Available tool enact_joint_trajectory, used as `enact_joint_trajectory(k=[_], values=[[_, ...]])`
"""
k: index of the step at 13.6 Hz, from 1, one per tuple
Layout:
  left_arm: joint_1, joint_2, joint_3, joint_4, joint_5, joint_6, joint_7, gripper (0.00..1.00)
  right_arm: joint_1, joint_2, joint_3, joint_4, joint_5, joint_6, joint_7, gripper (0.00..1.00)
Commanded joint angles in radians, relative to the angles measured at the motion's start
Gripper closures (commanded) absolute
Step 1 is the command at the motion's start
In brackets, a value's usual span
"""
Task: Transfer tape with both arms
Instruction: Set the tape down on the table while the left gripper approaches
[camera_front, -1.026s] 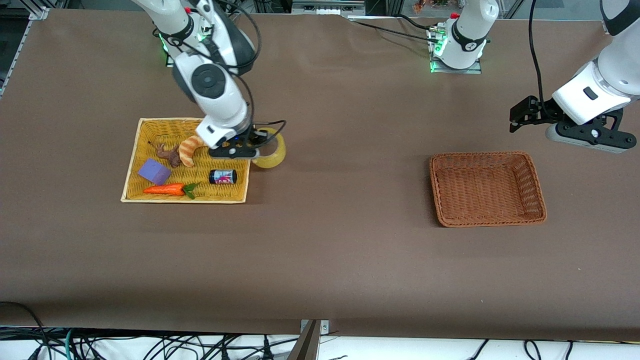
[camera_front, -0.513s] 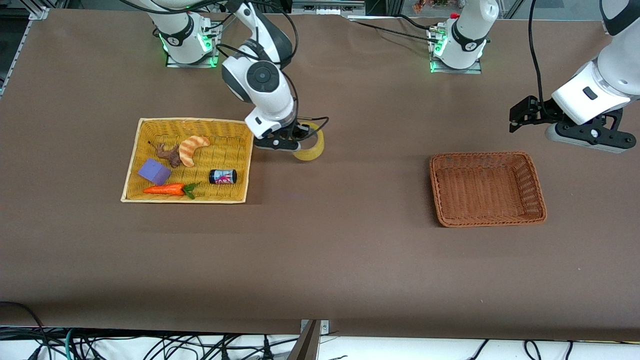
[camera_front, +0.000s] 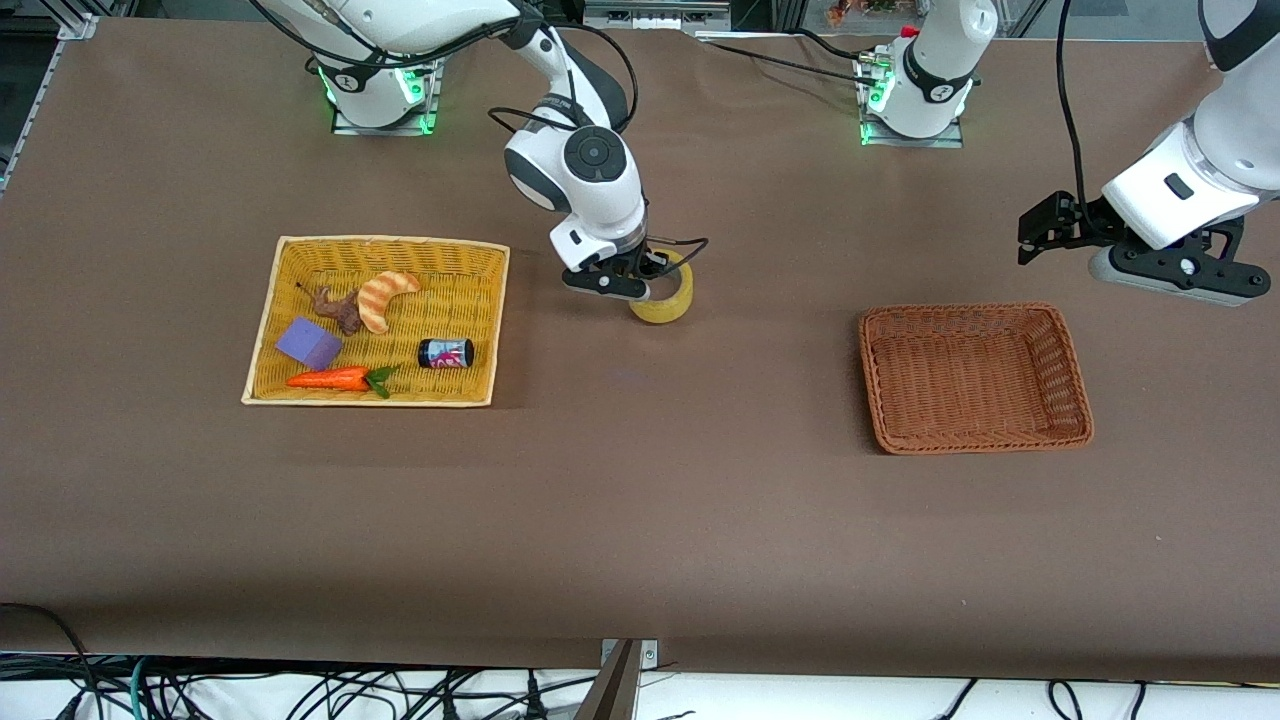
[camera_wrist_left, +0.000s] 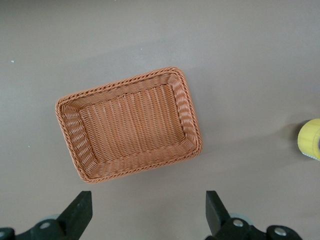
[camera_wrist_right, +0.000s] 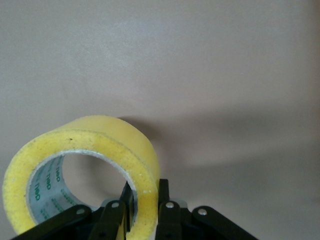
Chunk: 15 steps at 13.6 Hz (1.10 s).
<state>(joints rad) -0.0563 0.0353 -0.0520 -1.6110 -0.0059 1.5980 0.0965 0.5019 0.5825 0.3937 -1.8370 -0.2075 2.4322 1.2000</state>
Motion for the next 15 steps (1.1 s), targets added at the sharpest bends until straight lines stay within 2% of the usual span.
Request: enact_joint_trajectory(k=[1,7,10,13,14,15], values=[[-0.005,0.015,-0.002,0.037,0.015,-0.026,0.002,0.00,0.009,0.023,-0.006,0.024,-0.042,0.013,0.026,0.77],[-0.008,0.015,-0.002,0.037,0.015,-0.026,0.000,0.00,0.007,0.030,-0.009,0.024,-0.047,0.013,0.024,0.77],[-0.008,0.015,-0.002,0.036,0.015,-0.056,-0.001,0.00,0.007,0.033,-0.013,0.022,-0.052,0.013,0.018,0.70],[-0.007,0.015,-0.008,0.025,0.014,-0.092,0.002,0.00,0.006,0.019,-0.024,0.025,-0.053,0.010,0.012,0.37],[-0.007,0.015,-0.009,0.023,0.014,-0.090,-0.003,0.00,0.006,0.013,-0.024,0.027,-0.053,0.010,0.010,0.21],[-0.007,0.017,-0.009,0.023,0.014,-0.090,-0.003,0.00,0.003,0.001,-0.027,0.025,-0.053,0.007,0.007,0.00]])
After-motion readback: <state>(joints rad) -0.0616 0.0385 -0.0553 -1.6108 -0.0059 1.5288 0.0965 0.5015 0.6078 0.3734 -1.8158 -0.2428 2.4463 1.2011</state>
